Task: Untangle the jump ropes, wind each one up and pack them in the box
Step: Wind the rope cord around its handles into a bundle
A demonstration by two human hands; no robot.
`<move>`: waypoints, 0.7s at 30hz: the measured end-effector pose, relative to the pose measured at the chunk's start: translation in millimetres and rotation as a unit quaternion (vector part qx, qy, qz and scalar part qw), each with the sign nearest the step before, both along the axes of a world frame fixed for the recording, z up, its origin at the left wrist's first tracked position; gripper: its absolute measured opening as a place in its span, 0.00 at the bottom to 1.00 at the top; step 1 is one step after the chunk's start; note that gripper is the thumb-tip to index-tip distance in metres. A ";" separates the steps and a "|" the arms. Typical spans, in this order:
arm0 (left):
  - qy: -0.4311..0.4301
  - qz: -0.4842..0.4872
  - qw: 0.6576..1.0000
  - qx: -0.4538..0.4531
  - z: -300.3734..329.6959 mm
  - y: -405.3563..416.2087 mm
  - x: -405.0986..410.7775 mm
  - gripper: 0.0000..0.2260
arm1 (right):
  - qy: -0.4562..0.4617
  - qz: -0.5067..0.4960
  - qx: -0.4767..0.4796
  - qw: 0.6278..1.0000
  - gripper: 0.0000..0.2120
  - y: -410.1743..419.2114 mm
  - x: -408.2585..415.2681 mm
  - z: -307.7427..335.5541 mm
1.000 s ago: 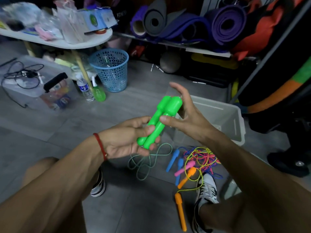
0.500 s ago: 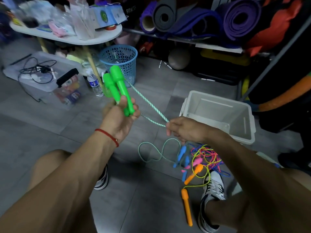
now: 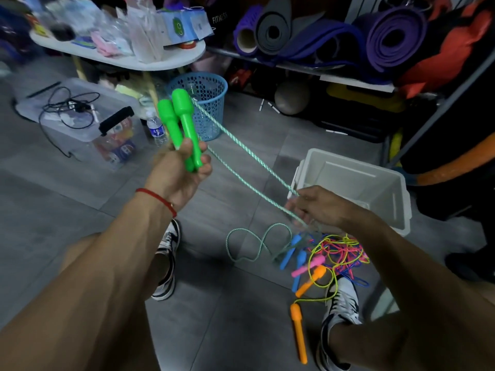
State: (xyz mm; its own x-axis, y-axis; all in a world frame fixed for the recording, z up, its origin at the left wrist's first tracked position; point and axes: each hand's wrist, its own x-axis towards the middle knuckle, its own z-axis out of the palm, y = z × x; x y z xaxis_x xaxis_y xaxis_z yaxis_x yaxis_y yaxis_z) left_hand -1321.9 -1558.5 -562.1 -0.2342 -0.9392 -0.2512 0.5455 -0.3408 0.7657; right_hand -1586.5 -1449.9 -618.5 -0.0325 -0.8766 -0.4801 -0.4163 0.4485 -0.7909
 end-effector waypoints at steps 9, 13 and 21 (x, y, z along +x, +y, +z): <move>0.100 0.092 0.986 0.094 -5.4 -26.0 33.5 0.11 | 0.188 0.063 -0.118 0.973 0.17 20.7 -17.8 12.9; 0.009 0.023 0.997 0.075 -8.0 -18.4 35.7 0.06 | 0.275 0.129 -0.190 0.934 0.14 31.0 -10.3 17.7; -0.104 -0.295 0.950 -0.007 -21.8 65.5 -30.7 0.13 | 0.363 0.191 -0.283 0.867 0.16 8.8 36.5 49.2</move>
State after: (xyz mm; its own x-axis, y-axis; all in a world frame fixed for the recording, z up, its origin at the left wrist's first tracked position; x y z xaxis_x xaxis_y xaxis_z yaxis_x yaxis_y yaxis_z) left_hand -1352.7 -1493.0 -583.9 -0.6676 -0.6633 -0.3382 0.0991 -0.5293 0.8426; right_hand -1550.0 -1441.1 -569.3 0.1983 -0.9785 0.0564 -0.9295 -0.2060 -0.3059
